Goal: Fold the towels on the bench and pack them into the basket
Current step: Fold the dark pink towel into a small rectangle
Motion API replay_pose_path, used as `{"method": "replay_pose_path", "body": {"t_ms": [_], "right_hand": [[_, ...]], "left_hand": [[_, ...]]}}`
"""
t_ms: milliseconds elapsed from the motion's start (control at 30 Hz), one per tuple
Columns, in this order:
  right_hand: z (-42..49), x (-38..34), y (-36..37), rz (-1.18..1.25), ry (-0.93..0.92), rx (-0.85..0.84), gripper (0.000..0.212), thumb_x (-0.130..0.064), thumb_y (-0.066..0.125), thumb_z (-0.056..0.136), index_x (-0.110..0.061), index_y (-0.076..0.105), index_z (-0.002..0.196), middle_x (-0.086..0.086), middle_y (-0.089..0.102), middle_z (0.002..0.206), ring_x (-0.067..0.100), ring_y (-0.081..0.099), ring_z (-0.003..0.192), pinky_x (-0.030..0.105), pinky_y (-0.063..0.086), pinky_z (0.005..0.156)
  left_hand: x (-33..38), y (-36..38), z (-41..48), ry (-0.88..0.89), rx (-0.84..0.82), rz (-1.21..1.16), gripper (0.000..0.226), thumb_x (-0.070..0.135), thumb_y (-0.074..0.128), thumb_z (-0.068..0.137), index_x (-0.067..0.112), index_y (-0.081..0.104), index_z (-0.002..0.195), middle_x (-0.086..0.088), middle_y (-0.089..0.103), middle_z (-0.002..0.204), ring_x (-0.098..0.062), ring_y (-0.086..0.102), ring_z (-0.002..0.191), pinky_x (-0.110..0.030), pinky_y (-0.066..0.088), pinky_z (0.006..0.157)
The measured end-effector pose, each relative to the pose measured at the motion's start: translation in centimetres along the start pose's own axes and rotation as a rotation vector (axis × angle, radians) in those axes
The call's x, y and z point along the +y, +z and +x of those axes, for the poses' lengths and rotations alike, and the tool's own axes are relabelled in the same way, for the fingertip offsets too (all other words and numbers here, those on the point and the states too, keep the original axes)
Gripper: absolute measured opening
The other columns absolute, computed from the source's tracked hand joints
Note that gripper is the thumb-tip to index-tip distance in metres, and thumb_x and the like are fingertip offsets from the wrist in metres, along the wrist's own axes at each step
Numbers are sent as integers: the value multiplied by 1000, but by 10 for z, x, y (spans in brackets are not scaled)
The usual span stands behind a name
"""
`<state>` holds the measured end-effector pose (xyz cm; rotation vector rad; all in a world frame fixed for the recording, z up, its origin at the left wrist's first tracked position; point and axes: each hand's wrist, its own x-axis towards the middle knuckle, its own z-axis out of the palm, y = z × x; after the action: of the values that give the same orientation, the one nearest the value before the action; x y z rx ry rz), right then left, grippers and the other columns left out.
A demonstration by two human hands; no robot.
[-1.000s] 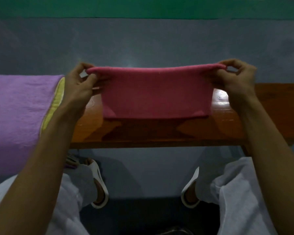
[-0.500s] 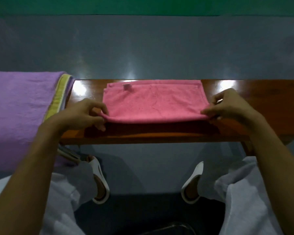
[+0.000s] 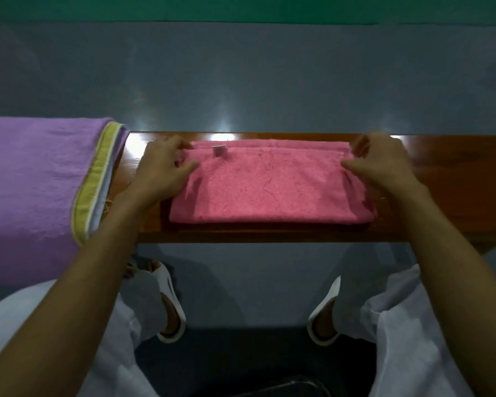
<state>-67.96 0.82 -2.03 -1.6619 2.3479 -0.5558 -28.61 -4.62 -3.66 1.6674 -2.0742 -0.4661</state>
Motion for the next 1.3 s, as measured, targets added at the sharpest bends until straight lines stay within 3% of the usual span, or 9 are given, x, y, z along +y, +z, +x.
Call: {"method": "replay_pose_path", "body": {"t_ms": [200, 333, 433, 533, 767, 833, 967, 1067, 1300], "right_hand": [[8, -8, 30, 63, -156, -7, 40, -14, 75, 78, -11, 64, 116, 8, 69, 108, 28, 63, 102, 38, 54, 90], [10, -7, 28, -10, -124, -5, 29, -17, 72, 78, -14, 71, 107, 8, 70, 96, 33, 63, 97, 46, 55, 89], [9, -8, 27, -12, -118, 29, 17, -15, 73, 77, -12, 75, 94, 7, 69, 86, 30, 64, 87, 33, 48, 77], [8, -9, 21, 172, 3, 26, 13, -10, 75, 78, -15, 73, 90, 1, 65, 79, 17, 61, 77, 24, 43, 67], [12, -15, 10, 741, 146, 55, 20, 2, 70, 89, -15, 63, 80, -1, 60, 75, -6, 56, 50, 12, 44, 49], [16, -12, 21, 699, 182, 75, 7, -4, 72, 88, -11, 70, 91, -2, 62, 77, 0, 58, 61, 16, 46, 56], [17, -8, 31, 441, 167, 163, 24, -16, 74, 85, -11, 69, 107, -1, 69, 92, 9, 62, 80, 8, 42, 61], [6, -18, 36, 172, 0, 231, 46, -28, 69, 82, -8, 60, 122, 11, 66, 114, 28, 61, 107, 30, 49, 89], [-48, -81, 86, -92, -473, -171, 75, -50, 35, 94, -18, 24, 161, 8, 14, 170, 29, 9, 158, 56, 13, 126]], "left_hand": [[-6, 20, 8, -16, -8, 148, 30, 24, 56, 100, 14, 61, 127, -14, 56, 130, -35, 45, 124, -48, 39, 103], [-14, 19, 13, -54, -20, 145, 31, 38, 64, 95, 21, 62, 121, -10, 61, 122, -32, 51, 118, -46, 40, 99], [-9, 17, 12, -62, 24, 58, 22, 29, 74, 91, 17, 66, 106, -7, 62, 105, -27, 56, 100, -32, 39, 80], [-3, 13, 11, -125, 31, -79, 13, 19, 78, 87, 18, 65, 91, -2, 64, 90, -23, 59, 83, -28, 40, 65], [-6, 12, 23, -293, 144, -571, 8, 13, 74, 91, 14, 72, 99, -9, 73, 94, -26, 71, 91, -49, 60, 88], [-10, 20, 25, -282, 169, -475, 5, 21, 73, 91, 20, 71, 95, -3, 71, 88, -23, 70, 87, -48, 60, 86], [-6, 30, 19, -178, 211, -204, 25, 37, 70, 89, 18, 70, 106, -2, 71, 101, -20, 67, 93, -42, 58, 87], [10, 37, 11, -61, 227, 119, 52, 48, 62, 92, 16, 55, 133, -11, 58, 131, -30, 51, 121, -47, 47, 102], [79, 92, -26, 201, -156, 115, 69, 52, 21, 104, 19, 15, 164, -7, 7, 172, -24, 0, 159, -48, 4, 129]]}}
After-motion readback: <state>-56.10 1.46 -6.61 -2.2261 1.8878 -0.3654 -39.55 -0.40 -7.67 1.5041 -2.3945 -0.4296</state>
